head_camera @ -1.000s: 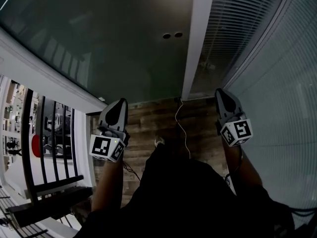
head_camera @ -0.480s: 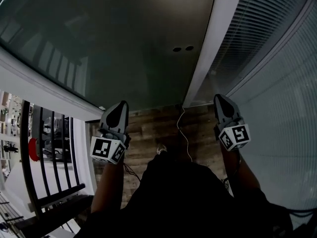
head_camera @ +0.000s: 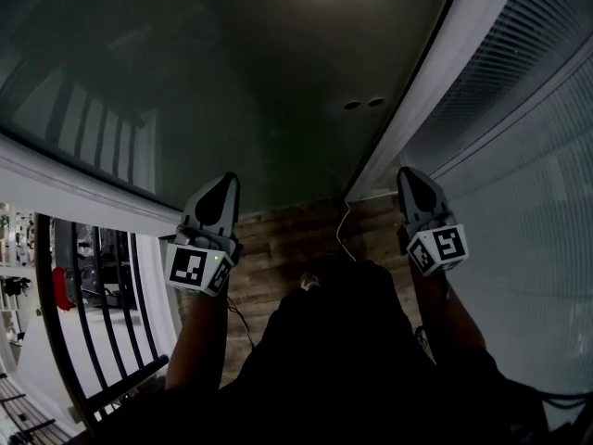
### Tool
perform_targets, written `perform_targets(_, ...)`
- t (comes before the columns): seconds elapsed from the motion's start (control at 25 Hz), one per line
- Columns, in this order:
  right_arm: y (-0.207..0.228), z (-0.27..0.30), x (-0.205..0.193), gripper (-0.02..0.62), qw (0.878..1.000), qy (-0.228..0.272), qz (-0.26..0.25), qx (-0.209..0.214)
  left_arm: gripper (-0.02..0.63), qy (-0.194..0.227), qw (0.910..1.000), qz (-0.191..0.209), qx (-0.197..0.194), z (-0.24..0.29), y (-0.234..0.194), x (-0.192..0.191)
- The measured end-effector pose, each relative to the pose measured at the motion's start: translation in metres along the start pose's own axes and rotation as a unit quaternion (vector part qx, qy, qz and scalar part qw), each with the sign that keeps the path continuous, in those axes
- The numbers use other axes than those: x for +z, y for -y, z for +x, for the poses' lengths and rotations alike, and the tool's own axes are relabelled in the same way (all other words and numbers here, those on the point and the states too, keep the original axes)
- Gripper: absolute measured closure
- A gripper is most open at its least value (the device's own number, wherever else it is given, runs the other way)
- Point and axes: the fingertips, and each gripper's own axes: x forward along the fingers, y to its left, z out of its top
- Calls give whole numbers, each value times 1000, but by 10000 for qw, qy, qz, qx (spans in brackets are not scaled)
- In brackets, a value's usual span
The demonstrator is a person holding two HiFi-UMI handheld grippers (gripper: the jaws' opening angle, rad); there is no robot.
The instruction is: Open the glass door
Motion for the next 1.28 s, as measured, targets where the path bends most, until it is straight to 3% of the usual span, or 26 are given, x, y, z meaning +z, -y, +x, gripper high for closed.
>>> perform_targets(0.28,4,18,11,611,9998,102,-142,-14,600,17,9999,-97,-65,7,-7,-4)
perform_targets(0.44,11,40,-1,612,9999,113,6,-48,600,-252,9996,-110,-27,9,-18,-16)
perform_targets(0.8,10,83,-5,611,9998,132,-25,114,600,300,9995,-58,-91,29,-25,18)
perform_targets(1.28,45,136,-41,611,9997,-244,-67,64,600,95,9998,104,-157,76,-30,23)
